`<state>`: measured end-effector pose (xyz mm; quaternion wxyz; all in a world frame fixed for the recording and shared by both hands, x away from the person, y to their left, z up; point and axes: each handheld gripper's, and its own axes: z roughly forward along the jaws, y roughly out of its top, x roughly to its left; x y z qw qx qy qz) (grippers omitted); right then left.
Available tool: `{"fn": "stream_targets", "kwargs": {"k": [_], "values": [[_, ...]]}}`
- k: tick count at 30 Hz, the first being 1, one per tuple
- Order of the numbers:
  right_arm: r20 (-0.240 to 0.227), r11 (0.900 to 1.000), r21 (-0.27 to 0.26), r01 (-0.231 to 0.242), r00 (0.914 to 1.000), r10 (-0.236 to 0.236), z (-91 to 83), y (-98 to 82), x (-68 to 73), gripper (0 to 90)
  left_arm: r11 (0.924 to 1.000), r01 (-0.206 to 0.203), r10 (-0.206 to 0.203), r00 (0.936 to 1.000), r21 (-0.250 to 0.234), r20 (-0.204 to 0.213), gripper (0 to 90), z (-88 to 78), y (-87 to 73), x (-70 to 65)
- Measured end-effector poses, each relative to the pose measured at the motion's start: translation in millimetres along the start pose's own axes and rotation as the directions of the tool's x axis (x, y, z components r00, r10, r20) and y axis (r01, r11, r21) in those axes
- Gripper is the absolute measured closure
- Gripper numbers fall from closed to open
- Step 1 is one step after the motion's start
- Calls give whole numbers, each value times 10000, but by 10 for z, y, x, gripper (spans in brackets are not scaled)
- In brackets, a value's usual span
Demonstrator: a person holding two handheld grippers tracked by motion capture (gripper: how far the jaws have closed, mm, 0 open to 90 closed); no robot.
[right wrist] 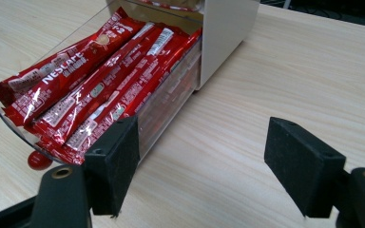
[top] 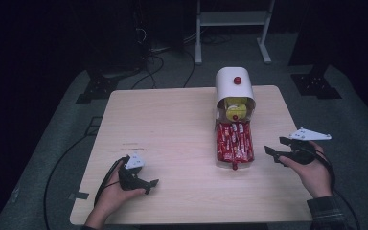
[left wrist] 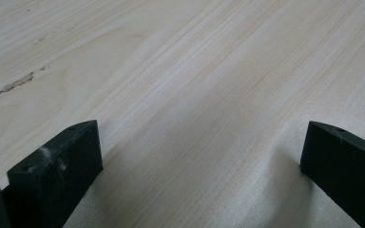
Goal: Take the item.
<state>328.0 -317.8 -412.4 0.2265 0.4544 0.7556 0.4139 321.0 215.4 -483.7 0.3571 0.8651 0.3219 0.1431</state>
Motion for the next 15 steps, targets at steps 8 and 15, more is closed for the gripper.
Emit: {"fn": "stream_targets", "kwargs": {"k": [8, 15], "values": [[-93, 10000, -74, 29, 10000, -30, 24, 82, 29, 277, 10000, 2, -2, 10000, -1, -1, 0, 0, 0, 0], [-186, 10000, -79, 9, 9998, -11, 59, 141, 59, 291, 10000, -1, 1, 10000, 2, 0, 0, 0, 0, 0]]}}
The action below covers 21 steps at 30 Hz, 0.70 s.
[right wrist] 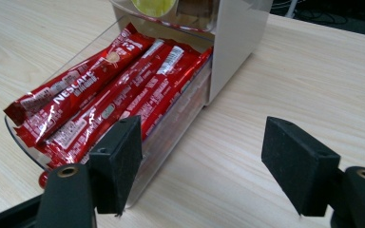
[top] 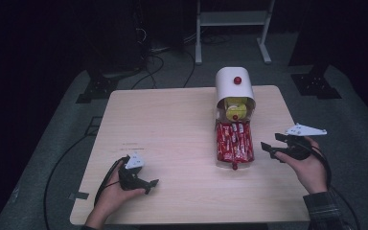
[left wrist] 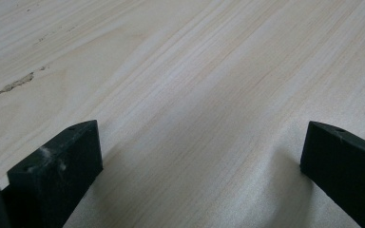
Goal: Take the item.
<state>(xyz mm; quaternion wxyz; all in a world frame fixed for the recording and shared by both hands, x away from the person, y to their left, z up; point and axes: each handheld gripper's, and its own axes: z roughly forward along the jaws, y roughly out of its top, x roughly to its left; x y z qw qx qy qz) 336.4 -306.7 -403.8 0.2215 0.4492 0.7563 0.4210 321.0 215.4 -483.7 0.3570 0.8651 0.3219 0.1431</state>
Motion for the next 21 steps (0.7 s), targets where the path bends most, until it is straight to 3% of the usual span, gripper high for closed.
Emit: {"fn": "stream_targets", "kwargs": {"k": [21], "values": [[-320, 9996, -185, 228, 9992, -234, 118, 198, 106, 309, 10000, 3, -3, 10000, -1, 0, 0, 0, 0, 0]]}}
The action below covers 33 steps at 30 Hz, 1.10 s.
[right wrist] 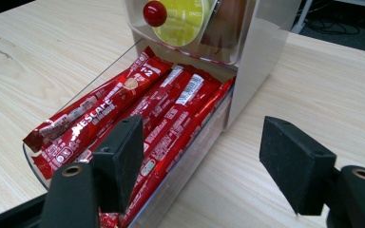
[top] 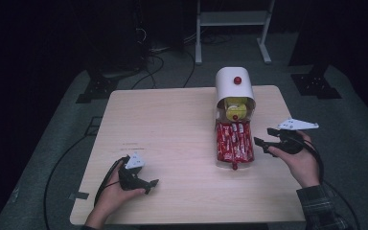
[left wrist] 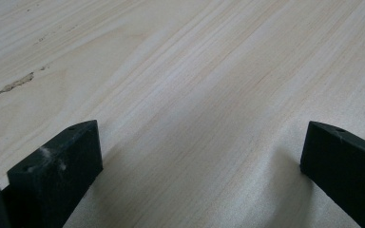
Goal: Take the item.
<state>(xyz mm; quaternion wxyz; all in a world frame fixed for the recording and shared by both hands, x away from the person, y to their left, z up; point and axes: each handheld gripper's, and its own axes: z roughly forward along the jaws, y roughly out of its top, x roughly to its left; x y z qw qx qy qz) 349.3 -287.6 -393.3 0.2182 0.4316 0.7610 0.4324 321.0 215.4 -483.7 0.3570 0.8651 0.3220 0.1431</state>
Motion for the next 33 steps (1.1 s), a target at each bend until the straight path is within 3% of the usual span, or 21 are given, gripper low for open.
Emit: {"fn": "stream_targets", "kwargs": {"k": [33], "values": [[-654, 9993, 293, 218, 9977, -198, 277, 157, 166, 432, 10000, -16, 16, 10000, -1, 12, 0, 2, 2, 1]]}}
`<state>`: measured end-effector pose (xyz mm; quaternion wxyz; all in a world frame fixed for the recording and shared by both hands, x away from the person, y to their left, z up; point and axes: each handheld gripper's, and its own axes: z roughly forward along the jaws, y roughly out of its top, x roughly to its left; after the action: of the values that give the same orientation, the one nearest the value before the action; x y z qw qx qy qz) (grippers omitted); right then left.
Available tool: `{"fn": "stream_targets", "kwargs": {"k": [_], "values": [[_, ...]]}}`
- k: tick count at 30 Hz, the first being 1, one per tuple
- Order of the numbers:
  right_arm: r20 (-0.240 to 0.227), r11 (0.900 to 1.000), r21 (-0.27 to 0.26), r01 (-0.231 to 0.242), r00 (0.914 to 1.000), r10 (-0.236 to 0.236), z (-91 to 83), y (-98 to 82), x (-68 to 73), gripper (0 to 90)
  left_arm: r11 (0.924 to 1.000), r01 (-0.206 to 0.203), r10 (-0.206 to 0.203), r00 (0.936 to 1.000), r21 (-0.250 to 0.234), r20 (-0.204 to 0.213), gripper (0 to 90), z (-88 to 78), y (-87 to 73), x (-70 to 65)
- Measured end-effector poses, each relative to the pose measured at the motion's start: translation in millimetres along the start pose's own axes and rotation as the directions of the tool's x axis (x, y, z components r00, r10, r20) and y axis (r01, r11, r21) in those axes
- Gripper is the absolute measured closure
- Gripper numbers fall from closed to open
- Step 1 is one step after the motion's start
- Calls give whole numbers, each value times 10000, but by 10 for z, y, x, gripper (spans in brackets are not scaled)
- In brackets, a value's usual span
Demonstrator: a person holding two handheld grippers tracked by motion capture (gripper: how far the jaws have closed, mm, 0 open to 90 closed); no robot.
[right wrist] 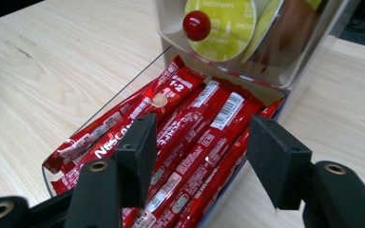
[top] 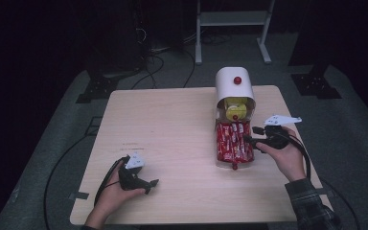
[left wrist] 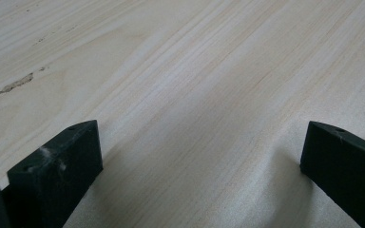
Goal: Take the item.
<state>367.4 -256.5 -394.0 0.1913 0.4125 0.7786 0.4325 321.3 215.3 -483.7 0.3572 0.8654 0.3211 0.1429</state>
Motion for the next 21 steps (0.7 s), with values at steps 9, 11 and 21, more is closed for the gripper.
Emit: {"fn": "stream_targets", "kwargs": {"k": [9, 11, 21], "values": [[-85, 9999, 131, 25, 10000, -24, 87, 5, 23, 470, 10000, -9, 9, 10000, 0, 9, 0, 1, 0, 1], [-107, 10000, 97, 13, 9999, -12, 111, 9, 33, 481, 10000, -11, 11, 10000, -1, 11, 0, 1, 1, 1], [-264, 9996, 267, -65, 9996, 72, 247, 11, 58, 533, 10000, 21, -21, 10000, -32, 12, 0, 3, 0, -1]]}}
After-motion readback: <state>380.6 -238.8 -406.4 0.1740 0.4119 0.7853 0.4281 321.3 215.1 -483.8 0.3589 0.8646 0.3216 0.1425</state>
